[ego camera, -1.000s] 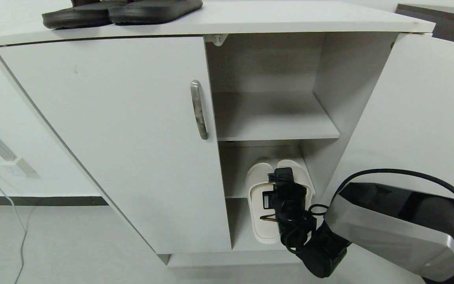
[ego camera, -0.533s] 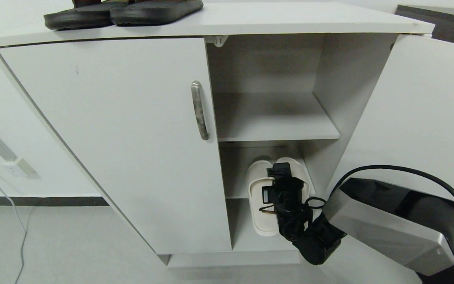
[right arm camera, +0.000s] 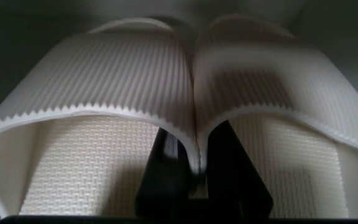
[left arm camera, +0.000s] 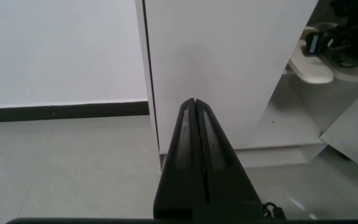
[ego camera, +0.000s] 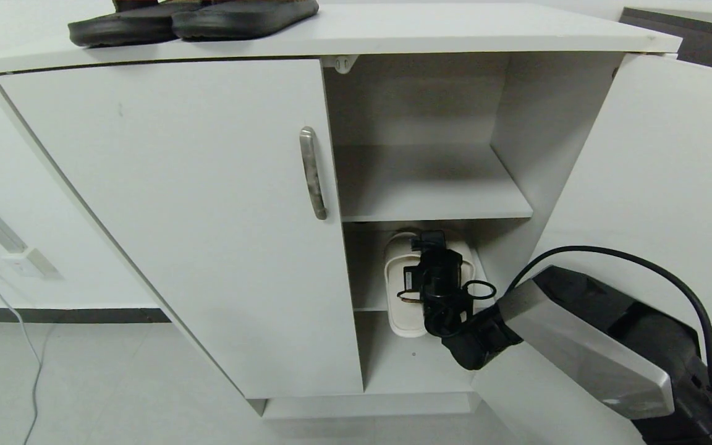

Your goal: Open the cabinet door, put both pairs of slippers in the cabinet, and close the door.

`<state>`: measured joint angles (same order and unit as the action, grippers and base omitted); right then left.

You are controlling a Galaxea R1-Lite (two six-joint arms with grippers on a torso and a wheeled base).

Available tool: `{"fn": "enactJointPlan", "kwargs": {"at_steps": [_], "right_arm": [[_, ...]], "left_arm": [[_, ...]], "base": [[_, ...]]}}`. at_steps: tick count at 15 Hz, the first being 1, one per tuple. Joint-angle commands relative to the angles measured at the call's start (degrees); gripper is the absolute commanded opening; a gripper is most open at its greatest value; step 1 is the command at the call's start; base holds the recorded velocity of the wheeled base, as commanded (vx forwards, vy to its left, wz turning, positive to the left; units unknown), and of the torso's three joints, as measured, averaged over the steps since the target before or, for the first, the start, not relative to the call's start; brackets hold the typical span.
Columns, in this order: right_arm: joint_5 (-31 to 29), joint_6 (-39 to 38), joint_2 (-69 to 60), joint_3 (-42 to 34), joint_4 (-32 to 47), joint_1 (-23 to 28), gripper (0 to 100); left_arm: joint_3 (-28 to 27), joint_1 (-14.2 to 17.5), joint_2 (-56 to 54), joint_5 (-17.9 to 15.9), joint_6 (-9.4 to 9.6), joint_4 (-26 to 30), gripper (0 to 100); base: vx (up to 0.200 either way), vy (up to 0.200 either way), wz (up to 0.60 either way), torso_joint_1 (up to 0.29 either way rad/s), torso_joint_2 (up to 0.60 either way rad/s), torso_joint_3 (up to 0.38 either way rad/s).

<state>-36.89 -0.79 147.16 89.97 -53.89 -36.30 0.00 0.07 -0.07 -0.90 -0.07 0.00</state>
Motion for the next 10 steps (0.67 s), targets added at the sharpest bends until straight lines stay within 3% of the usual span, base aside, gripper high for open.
{"fn": "enactJointPlan", "kwargs": {"at_steps": [1, 5, 10], "right_arm": [[0.3, 0.0, 1.3, 3.8, 1.7, 0.4, 0], [0.8, 0.0, 3.8, 11.4, 6.3, 1.4, 0], [2.4, 0.0, 5.2, 13.5, 7.8, 2.3, 0]], "left_arm": [[0.0, 0.0, 0.1, 0.0, -0.01, 0.0, 0], [0.0, 0.0, 0.1, 0.0, -0.01, 0.0, 0], [0.0, 0.0, 0.1, 0.0, 0.07, 0.0, 0]], "base": [[0.000, 0.000, 0.00, 0.000, 0.00, 0.000], [0.000, 0.000, 0.00, 0.000, 0.00, 0.000], [0.000, 0.000, 0.00, 0.000, 0.00, 0.000]]}}
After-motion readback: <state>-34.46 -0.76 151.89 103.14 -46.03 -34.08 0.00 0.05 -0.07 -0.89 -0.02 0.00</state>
